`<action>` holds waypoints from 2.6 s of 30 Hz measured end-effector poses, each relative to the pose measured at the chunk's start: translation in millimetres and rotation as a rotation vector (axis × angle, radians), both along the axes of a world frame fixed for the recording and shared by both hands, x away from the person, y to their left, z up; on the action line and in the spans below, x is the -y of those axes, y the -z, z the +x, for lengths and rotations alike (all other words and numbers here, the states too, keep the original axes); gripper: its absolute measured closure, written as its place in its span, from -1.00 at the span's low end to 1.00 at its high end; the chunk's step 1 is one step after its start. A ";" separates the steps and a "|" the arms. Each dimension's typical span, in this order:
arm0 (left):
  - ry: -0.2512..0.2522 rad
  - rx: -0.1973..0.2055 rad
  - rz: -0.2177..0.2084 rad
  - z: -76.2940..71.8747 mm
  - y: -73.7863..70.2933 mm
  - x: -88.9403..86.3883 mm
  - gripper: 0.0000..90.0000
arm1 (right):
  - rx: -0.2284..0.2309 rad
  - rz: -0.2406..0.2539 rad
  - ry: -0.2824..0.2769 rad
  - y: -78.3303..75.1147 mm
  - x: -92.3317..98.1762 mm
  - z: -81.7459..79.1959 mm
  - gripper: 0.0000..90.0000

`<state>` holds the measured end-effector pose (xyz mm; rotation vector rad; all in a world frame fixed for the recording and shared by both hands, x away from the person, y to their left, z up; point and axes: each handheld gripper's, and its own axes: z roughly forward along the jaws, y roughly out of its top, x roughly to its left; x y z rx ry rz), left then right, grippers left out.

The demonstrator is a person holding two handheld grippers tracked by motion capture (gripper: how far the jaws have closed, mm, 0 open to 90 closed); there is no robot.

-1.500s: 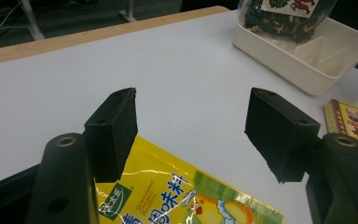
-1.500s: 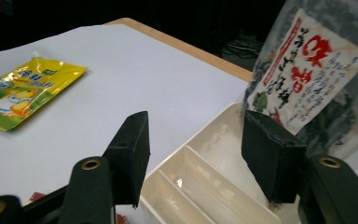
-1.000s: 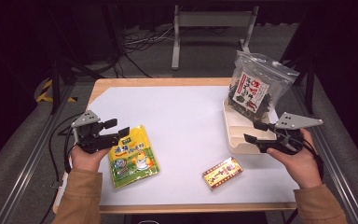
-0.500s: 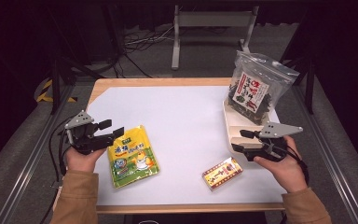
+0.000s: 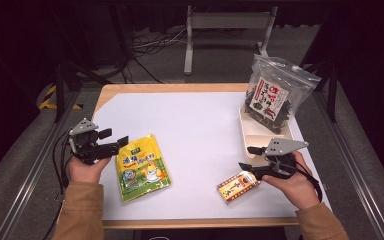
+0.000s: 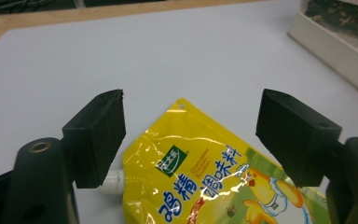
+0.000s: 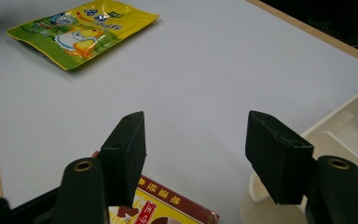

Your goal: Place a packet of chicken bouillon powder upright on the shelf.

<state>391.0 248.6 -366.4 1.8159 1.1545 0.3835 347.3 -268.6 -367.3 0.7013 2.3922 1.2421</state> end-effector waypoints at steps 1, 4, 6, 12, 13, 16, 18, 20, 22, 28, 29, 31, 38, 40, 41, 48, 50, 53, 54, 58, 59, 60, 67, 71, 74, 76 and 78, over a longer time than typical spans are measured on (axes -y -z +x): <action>-0.008 -0.019 0.000 1.7 1.8 -1.6 -0.51 | 0.001 -0.001 -0.002 0.0 -0.3 -0.3 -0.15; -0.014 -0.067 -0.008 5.5 8.0 -4.6 -0.61 | 0.004 -0.002 -0.006 -0.1 -1.5 -1.2 -0.15; -0.029 -0.093 -0.005 7.6 12.1 -7.0 -0.64 | 0.004 0.001 -0.006 -0.3 -2.3 -1.3 -0.15; -0.060 -0.168 -0.003 14.7 25.7 -13.3 -0.79 | 0.007 0.003 -0.014 -0.6 -5.0 -0.6 -0.16; -0.064 -0.178 0.001 15.8 27.9 -14.4 -0.80 | 0.007 0.001 -0.015 -0.4 -5.4 -0.5 -0.16; -0.067 -0.214 0.001 18.5 34.8 -15.7 -0.81 | 0.007 0.002 -0.016 -0.5 -5.9 -0.5 -0.16; -0.066 -0.239 0.005 19.6 38.7 -15.3 -0.82 | 0.006 0.006 -0.015 -0.7 -6.0 -0.5 -0.17; -0.053 -0.270 0.013 21.2 42.9 -14.2 -0.81 | 0.006 0.008 -0.016 -1.0 -6.0 -0.1 -0.17; -0.041 -0.300 0.027 22.5 46.6 -12.9 -0.80 | 0.007 0.009 -0.016 -1.2 -6.5 0.3 -0.17; -0.040 -0.360 0.041 24.6 56.7 -10.5 -0.79 | 0.004 0.015 -0.022 -1.4 -8.8 1.0 -0.18; -0.039 -0.368 0.041 24.8 57.7 -10.1 -0.79 | 0.003 0.014 -0.023 -1.2 -9.2 1.2 -0.18; -0.031 -0.387 0.026 25.7 60.7 -8.8 -0.78 | 0.003 0.013 -0.024 -1.1 -9.3 1.5 -0.18; -0.029 -0.429 0.025 29.5 67.8 -5.9 -0.77 | -0.002 0.023 -0.023 -1.3 -8.3 1.1 -0.18; -0.028 -0.434 0.031 30.1 68.9 -5.0 -0.76 | -0.002 0.021 -0.023 -1.1 -7.8 0.9 -0.18; -0.031 -0.438 0.034 30.4 69.9 -3.7 -0.74 | -0.002 0.021 -0.022 -1.1 -7.7 0.9 -0.18; -0.051 -0.430 0.079 28.5 69.6 3.0 -0.59 | -0.001 0.022 -0.020 -1.1 -6.7 0.0 -0.18; -0.056 -0.428 0.096 27.3 69.3 5.5 -0.56 | 0.000 0.021 -0.020 -1.1 -6.7 -0.2 -0.18; -0.054 -0.430 0.113 25.3 68.2 9.2 -0.41 | -0.002 0.021 -0.021 -0.9 -7.3 -0.3 -0.19; -0.053 -0.427 0.122 24.7 68.0 10.5 -0.34 | -0.001 0.020 -0.021 -0.7 -7.6 -0.3 -0.19; -0.083 -0.410 0.190 22.3 67.3 16.6 -0.15 | -0.005 0.017 -0.024 0.1 -8.8 -0.1 -0.19; -0.085 -0.409 0.198 22.1 67.1 17.1 -0.11 | -0.007 0.017 -0.025 0.5 -9.3 0.0 -0.20; -0.088 -0.407 0.200 22.1 67.2 17.5 -0.10 | -0.010 0.018 -0.025 0.7 -9.7 0.0 -0.20; -0.122 -0.406 0.202 21.0 67.1 17.4 0.10 | -0.012 0.014 -0.031 1.6 -11.8 0.2 -0.20; -0.132 -0.403 0.193 19.6 67.5 16.7 0.22 | -0.014 0.016 -0.034 1.9 -12.8 -0.1 -0.20; -0.136 -0.397 0.186 18.6 68.1 16.5 0.33 | -0.017 0.016 -0.034 2.2 -13.3 0.0 -0.20; -0.140 -0.397 0.175 18.1 68.3 16.3 0.36 | -0.017 0.015 -0.036 2.6 -13.8 0.3 -0.20; -0.134 -0.403 0.154 17.9 68.6 15.6 0.42 | -0.019 0.016 -0.038 3.1 -14.3 0.4 -0.20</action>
